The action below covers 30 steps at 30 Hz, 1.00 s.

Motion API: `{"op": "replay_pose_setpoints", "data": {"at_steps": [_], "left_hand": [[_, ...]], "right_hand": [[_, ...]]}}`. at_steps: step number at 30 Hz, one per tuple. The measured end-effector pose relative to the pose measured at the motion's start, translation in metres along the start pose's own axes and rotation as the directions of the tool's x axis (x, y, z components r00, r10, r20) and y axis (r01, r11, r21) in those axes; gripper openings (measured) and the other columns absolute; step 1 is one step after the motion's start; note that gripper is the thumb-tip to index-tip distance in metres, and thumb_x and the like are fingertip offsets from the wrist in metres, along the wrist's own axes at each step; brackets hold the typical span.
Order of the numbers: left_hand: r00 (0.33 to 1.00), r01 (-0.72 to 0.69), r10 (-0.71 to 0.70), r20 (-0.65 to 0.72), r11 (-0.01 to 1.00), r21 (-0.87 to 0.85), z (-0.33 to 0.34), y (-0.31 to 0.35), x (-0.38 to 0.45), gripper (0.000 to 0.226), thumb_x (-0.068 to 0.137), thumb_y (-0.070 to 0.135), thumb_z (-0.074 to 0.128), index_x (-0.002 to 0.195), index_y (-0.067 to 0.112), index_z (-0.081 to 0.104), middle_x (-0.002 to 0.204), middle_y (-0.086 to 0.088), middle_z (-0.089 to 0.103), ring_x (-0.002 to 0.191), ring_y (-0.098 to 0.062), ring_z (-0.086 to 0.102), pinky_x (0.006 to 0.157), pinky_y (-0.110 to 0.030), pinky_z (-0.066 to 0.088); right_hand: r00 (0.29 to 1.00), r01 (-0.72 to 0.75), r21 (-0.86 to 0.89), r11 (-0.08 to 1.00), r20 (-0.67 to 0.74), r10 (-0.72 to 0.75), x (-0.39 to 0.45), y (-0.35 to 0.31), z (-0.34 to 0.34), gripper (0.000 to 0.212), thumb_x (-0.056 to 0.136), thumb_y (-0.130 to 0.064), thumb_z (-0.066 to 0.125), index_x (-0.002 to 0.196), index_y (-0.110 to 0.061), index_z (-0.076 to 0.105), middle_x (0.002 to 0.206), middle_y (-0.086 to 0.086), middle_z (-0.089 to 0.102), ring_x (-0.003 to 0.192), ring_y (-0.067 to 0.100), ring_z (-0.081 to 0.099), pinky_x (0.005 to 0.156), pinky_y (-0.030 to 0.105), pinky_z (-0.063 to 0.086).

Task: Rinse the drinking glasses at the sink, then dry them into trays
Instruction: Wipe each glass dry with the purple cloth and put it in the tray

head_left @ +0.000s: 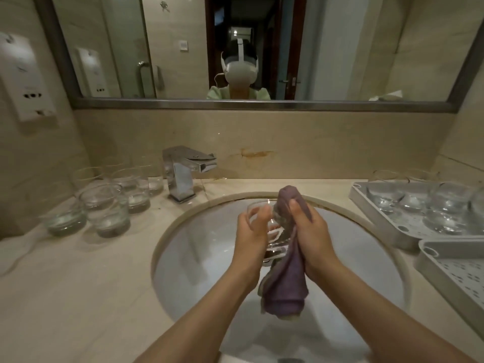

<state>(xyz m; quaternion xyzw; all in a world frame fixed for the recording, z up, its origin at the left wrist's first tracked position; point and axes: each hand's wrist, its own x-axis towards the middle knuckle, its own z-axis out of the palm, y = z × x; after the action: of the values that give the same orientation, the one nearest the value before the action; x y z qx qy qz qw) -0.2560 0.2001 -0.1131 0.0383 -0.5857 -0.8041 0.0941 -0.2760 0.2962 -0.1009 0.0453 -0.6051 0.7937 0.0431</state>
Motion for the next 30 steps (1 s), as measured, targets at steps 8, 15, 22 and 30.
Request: {"op": "replay_pose_setpoints", "data": {"at_steps": [8,15,22,30], "left_hand": [[0.994,0.039,-0.031,-0.102,0.996,0.08,-0.006,0.008,-0.006,0.059,0.088,0.047,0.058,0.134,0.021,0.032,0.12,-0.01,0.058,0.094,-0.018,0.065,0.087,-0.038,0.054],[0.993,-0.027,0.04,-0.109,0.993,0.118,-0.002,0.009,-0.014,0.046,0.1,0.042,0.039,0.138,0.015,0.035,0.101,0.005,0.059,0.08,-0.001,0.065,0.07,-0.022,0.054],[0.999,-0.039,0.035,0.028,0.98,0.195,0.009,0.005,-0.024,0.05,0.096,0.047,0.04,0.137,0.02,0.035,0.116,-0.007,0.058,0.099,-0.019,0.063,0.09,-0.04,0.052],[0.985,-0.02,-0.045,0.165,0.928,0.371,0.003,0.013,-0.021,0.084,0.076,0.063,0.055,0.144,0.031,0.018,0.122,-0.002,0.05,0.097,-0.006,0.055,0.063,-0.015,0.04]], "right_hand": [[0.919,0.395,-0.36,0.845,0.167,-0.358,-0.016,0.006,-0.004,0.039,0.099,-0.031,0.049,0.138,-0.031,0.046,0.129,-0.011,0.051,0.118,-0.008,0.047,0.097,0.006,0.033],[0.782,0.555,-0.518,0.651,0.059,-0.621,-0.029,0.025,0.019,0.045,0.087,-0.044,0.053,0.132,-0.038,0.047,0.121,-0.008,0.048,0.113,0.008,0.049,0.098,0.015,0.038],[0.989,0.046,0.014,0.999,-0.143,-0.043,-0.019,-0.003,-0.002,0.023,0.096,-0.025,0.055,0.111,-0.012,0.066,0.105,0.01,0.071,0.095,0.021,0.068,0.092,0.037,0.053],[0.986,-0.068,0.051,0.996,-0.15,0.075,-0.014,-0.007,-0.01,0.028,0.098,-0.032,0.051,0.111,-0.012,0.065,0.104,0.012,0.071,0.089,0.022,0.067,0.085,0.036,0.054]]}}
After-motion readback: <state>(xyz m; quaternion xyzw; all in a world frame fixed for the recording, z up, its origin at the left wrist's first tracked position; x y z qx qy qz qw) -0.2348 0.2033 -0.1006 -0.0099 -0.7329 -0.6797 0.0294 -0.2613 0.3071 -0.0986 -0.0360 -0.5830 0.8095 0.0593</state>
